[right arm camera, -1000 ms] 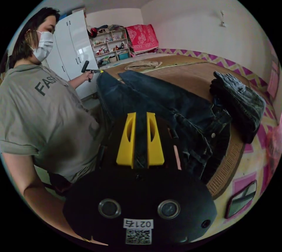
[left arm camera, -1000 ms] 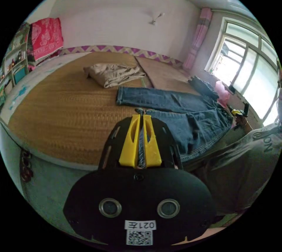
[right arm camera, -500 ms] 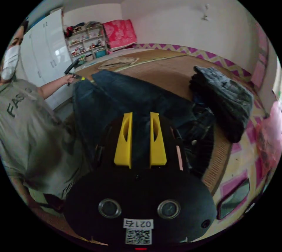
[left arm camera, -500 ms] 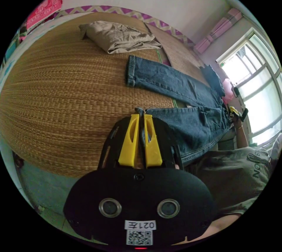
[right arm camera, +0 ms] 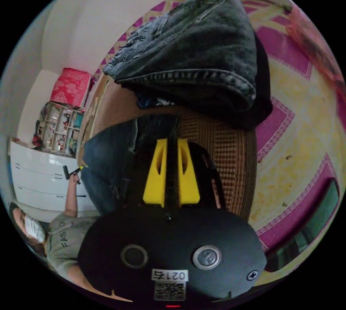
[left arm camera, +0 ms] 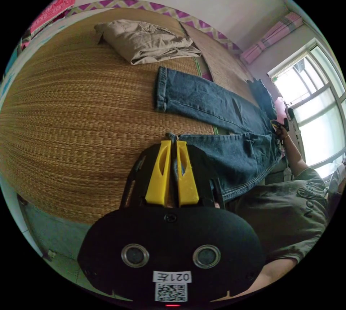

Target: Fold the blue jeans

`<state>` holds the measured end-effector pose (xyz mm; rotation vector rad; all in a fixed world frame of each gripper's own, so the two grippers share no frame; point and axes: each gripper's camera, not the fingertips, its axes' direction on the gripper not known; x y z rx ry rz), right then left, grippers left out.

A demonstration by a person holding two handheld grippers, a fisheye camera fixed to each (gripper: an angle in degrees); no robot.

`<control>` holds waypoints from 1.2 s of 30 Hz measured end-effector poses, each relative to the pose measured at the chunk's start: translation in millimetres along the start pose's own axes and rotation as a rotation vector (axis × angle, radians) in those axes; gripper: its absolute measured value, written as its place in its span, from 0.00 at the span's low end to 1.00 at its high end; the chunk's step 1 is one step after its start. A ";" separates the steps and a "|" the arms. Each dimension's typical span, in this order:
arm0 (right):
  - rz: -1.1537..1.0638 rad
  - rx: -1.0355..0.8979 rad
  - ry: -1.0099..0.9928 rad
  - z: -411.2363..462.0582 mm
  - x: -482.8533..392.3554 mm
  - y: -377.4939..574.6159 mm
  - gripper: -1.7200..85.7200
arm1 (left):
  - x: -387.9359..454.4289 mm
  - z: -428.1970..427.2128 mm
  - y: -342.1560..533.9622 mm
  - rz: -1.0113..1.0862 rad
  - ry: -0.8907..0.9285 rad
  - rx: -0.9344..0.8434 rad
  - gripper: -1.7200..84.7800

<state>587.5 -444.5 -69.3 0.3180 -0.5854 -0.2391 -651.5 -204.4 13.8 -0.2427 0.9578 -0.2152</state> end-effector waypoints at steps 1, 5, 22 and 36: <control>0.001 0.033 -0.026 -8.7 1.1 1.9 0.05 | 0.7 -0.7 -1.2 -0.002 0.000 0.003 0.02; -0.063 0.150 -0.067 -64.9 -13.7 10.6 0.02 | 9.7 -4.7 -20.6 0.014 -0.009 0.021 0.01; -0.298 0.315 0.069 -108.7 -120.8 154.7 0.10 | 21.8 -57.8 46.9 0.055 0.063 0.192 0.04; -0.777 0.266 0.671 -37.7 -296.8 476.3 0.17 | 127.7 -56.6 196.4 0.085 -0.199 0.325 0.11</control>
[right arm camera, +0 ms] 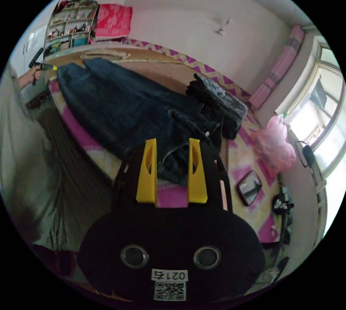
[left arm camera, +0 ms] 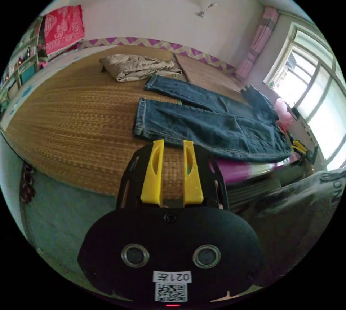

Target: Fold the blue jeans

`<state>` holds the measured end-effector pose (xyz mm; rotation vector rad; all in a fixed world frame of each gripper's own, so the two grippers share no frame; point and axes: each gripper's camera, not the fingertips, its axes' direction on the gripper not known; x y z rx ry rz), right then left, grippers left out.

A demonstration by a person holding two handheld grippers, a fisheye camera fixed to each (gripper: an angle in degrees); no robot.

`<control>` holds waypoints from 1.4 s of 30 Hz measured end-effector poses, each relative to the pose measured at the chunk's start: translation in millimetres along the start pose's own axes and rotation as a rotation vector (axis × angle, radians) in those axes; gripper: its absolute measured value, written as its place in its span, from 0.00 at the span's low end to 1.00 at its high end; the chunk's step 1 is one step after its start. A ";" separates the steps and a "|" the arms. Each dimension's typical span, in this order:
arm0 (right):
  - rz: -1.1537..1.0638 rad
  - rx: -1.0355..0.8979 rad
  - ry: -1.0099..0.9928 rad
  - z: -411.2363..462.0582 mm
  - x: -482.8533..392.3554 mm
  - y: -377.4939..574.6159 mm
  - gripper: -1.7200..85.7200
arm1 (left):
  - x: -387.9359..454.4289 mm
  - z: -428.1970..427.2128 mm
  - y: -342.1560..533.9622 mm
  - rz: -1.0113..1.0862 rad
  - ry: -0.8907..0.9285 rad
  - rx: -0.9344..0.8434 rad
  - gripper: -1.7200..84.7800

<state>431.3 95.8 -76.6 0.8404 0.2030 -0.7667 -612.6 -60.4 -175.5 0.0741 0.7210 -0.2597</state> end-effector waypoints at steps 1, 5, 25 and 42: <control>-0.008 -0.013 0.022 -1.2 -5.7 5.8 0.17 | 1.3 -2.5 3.4 -0.006 -0.008 0.012 0.11; -0.010 -0.018 0.090 -10.9 -22.0 40.3 0.15 | -4.8 -13.1 18.3 -0.175 -0.012 0.011 0.12; 1.391 0.198 -0.733 72.4 100.5 269.0 0.15 | -73.8 -30.1 41.8 -0.655 0.277 0.089 0.14; 1.434 0.196 -0.739 108.6 107.0 298.5 0.10 | -88.1 30.6 5.9 -0.759 0.219 0.076 0.06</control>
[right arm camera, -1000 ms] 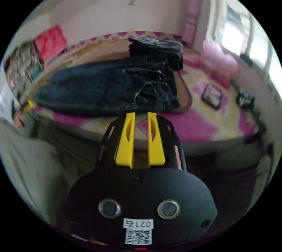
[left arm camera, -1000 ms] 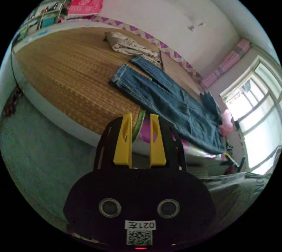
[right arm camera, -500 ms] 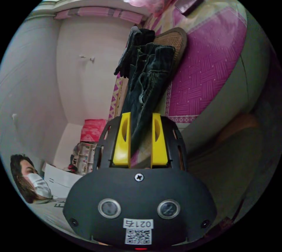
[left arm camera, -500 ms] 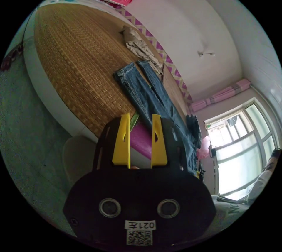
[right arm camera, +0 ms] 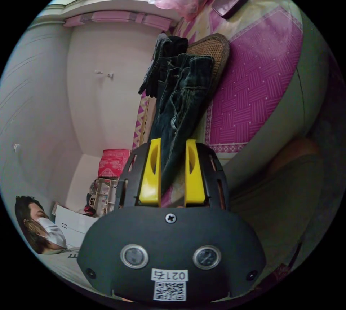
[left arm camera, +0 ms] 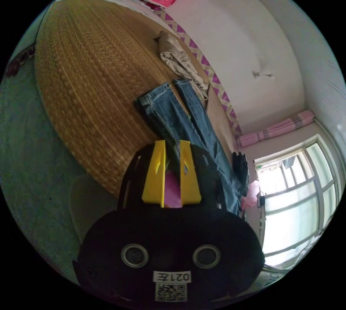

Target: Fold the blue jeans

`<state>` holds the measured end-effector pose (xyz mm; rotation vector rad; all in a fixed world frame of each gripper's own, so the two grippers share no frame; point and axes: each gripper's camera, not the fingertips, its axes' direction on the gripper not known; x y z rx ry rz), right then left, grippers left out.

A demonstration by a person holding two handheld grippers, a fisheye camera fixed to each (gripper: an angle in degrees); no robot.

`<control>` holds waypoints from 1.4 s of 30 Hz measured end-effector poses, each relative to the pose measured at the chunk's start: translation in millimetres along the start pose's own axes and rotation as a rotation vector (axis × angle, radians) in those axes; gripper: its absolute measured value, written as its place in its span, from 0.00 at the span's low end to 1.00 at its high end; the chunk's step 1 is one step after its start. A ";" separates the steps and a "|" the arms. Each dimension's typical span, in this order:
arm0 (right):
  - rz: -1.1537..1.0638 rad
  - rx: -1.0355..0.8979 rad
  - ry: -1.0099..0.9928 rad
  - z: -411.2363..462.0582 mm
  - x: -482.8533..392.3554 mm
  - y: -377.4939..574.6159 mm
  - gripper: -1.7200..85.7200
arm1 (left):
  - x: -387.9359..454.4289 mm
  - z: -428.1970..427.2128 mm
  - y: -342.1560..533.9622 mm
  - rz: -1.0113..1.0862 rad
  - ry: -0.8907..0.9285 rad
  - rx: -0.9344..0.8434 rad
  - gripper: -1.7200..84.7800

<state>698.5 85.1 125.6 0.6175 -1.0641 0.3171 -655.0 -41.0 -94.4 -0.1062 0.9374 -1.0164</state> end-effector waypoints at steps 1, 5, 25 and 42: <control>0.001 0.005 -0.003 -0.3 0.1 0.9 0.09 | -0.1 0.6 0.9 0.005 0.003 0.002 0.04; -0.056 0.003 -0.050 2.7 -18.2 -2.2 0.05 | 18.2 -2.2 4.3 0.141 0.047 0.030 0.01; -0.114 -0.226 0.022 350.9 -127.9 -258.1 0.08 | 164.2 307.7 -179.1 0.403 -0.258 -0.152 0.01; -1.210 -0.780 0.211 546.1 -360.1 111.0 0.13 | 48.7 313.6 -161.1 0.416 -0.208 -0.104 0.13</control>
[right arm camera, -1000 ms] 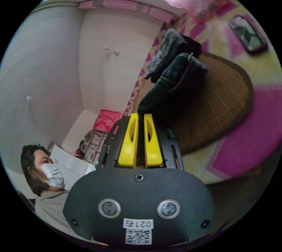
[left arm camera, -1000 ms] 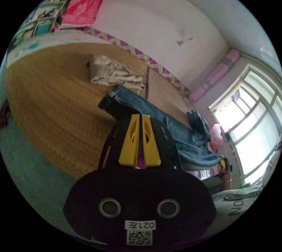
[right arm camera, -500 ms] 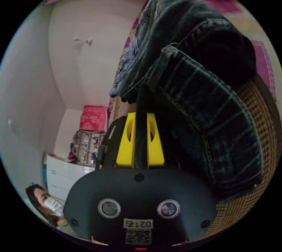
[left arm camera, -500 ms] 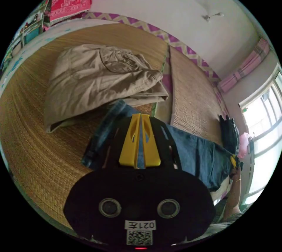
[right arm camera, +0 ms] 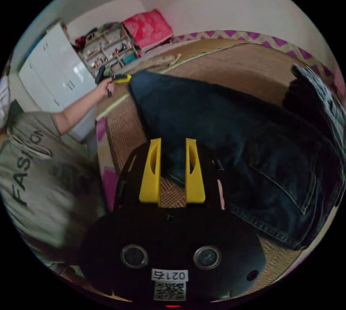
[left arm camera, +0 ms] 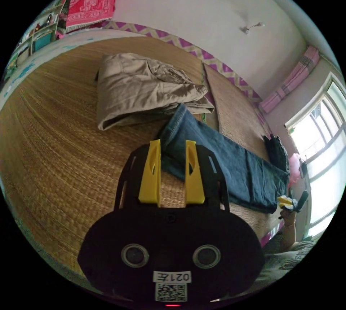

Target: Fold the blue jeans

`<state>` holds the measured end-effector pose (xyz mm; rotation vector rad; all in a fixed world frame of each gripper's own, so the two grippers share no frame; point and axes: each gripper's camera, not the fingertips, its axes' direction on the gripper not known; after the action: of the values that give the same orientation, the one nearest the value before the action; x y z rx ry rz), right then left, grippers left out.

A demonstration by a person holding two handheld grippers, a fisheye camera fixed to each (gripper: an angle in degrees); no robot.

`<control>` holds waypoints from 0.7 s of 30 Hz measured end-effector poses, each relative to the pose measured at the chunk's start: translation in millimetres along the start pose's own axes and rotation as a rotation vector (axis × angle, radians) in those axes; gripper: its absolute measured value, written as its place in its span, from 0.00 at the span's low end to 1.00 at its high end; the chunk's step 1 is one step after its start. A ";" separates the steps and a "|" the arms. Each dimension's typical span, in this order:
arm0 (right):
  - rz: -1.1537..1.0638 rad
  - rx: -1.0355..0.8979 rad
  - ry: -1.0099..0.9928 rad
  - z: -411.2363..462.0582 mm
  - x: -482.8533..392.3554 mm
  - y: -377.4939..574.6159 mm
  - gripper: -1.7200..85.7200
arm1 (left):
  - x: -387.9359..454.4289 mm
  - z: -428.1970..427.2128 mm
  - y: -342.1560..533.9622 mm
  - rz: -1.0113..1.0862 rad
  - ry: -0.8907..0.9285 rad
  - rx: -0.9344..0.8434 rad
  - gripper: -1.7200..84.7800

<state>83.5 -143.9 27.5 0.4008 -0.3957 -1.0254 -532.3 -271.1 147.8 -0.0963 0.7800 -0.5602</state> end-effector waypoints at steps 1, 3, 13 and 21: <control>-0.015 -0.025 0.011 10.3 -5.7 -5.1 0.14 | -2.5 6.4 -1.3 -0.006 -0.006 -0.012 0.13; -0.023 -0.065 0.059 38.5 -17.5 -19.9 0.12 | -7.7 19.6 -4.8 0.007 -0.039 -0.022 0.10; 0.010 -0.015 -0.037 17.7 -35.9 -48.0 0.01 | 23.3 -4.5 0.1 0.205 -0.181 -0.050 0.01; 0.002 -0.077 -0.066 20.2 -48.8 -52.1 0.02 | -25.2 48.2 7.6 0.204 -0.218 -0.100 0.02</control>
<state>12.6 -127.7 12.7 0.2977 -0.4140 -1.0506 -510.2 -257.6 196.1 -0.1654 0.5961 -0.3110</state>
